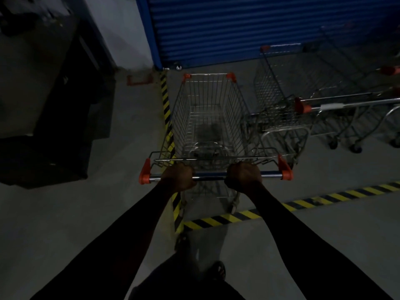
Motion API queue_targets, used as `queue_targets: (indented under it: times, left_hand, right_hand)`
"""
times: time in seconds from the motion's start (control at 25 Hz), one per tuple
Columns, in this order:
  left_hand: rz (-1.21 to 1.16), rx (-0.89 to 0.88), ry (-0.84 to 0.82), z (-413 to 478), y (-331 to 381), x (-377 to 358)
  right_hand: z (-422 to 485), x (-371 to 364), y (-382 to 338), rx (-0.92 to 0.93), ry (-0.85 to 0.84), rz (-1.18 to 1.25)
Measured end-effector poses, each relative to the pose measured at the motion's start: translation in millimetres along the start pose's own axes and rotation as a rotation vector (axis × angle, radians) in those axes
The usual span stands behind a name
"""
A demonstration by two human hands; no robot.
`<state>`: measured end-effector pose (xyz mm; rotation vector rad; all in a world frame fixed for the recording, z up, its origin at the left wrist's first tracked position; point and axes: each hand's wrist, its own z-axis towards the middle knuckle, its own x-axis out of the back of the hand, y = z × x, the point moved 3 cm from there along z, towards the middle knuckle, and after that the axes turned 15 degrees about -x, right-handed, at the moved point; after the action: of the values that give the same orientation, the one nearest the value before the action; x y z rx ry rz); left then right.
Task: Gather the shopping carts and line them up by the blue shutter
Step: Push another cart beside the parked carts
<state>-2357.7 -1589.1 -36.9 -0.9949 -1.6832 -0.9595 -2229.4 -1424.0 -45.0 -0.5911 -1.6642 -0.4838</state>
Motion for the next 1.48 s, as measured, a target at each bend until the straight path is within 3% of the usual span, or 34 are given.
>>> queue_targets:
  times: [0.16, 0.44, 0.72, 1.04, 1.24, 1.48]
  left_hand:
    - [-0.012, -0.029, -0.007, 46.1, -20.9, 10.9]
    - [-0.008, -0.142, 0.057, 137.9, -68.0, 26.5]
    - [-0.014, -0.102, -0.047, 206.4, -112.5, 58.5]
    - [-0.005, -0.093, 0.019, 234.0, -137.5, 58.6]
    - [0.035, -0.113, 0.083, 231.5, -131.1, 56.1]
    - [0.078, -0.300, 0.360, 208.5, -39.2, 54.3]
  right_hand:
    - [46.9, 7.8, 8.8, 0.015, 0.037, -0.040]
    - [142.6, 33.8, 12.1, -0.086, -0.046, -0.120]
    - [221.3, 37.8, 9.6, -0.092, 0.014, -0.116]
    - [253.9, 36.2, 5.0, -0.139, 0.037, -0.140]
    - [252.6, 31.6, 12.4, -0.117, 0.047, -0.024]
    - [190.7, 39.6, 53.7, -0.051, 0.281, 0.213]
